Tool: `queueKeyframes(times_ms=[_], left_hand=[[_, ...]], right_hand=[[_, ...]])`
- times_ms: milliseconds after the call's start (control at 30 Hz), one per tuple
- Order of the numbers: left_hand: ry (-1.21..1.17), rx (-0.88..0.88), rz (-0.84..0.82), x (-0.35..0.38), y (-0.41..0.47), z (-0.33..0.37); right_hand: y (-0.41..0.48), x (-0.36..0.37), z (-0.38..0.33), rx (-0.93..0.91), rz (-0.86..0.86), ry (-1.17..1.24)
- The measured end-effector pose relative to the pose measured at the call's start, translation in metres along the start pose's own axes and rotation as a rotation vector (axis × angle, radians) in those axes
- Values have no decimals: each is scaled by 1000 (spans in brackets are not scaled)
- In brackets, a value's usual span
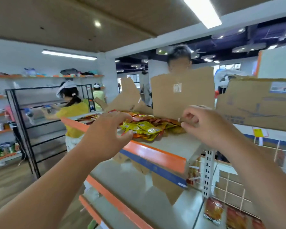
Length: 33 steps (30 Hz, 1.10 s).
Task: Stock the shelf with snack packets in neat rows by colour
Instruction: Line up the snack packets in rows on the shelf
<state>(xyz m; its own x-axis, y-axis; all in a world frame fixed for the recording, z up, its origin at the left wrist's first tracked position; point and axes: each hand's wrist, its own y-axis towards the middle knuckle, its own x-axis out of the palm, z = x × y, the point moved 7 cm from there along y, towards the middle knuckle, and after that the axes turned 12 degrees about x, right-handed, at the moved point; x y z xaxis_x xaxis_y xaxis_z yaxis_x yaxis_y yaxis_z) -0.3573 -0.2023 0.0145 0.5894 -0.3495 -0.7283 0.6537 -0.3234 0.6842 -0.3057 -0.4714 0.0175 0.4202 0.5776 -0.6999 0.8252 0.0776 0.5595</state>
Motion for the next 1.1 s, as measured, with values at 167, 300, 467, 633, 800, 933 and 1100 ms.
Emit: queueKeyframes(times_ms=[167,300,467,633,800,933,1100], left_hand=[[-50,40,-49,34,33,-14],[-90,40,-266,76,58,-31],[-61,5,-487,112,88,-57],[-70,46,-591,137,106,-59],[-82,164,-610,151,117,-57],[-166,338,-587,157,121,-58],[-348,510,-523,164,126,-62]], right_hand=[[32,16,13,32,-23,-122],[57,47,33,67,-167,-291],[85,97,55,95,-338,-390],[101,125,57,75,-389,-402],[107,126,67,0,-281,-531],[99,100,52,-65,-177,-351],[97,56,31,-4,-34,-105]])
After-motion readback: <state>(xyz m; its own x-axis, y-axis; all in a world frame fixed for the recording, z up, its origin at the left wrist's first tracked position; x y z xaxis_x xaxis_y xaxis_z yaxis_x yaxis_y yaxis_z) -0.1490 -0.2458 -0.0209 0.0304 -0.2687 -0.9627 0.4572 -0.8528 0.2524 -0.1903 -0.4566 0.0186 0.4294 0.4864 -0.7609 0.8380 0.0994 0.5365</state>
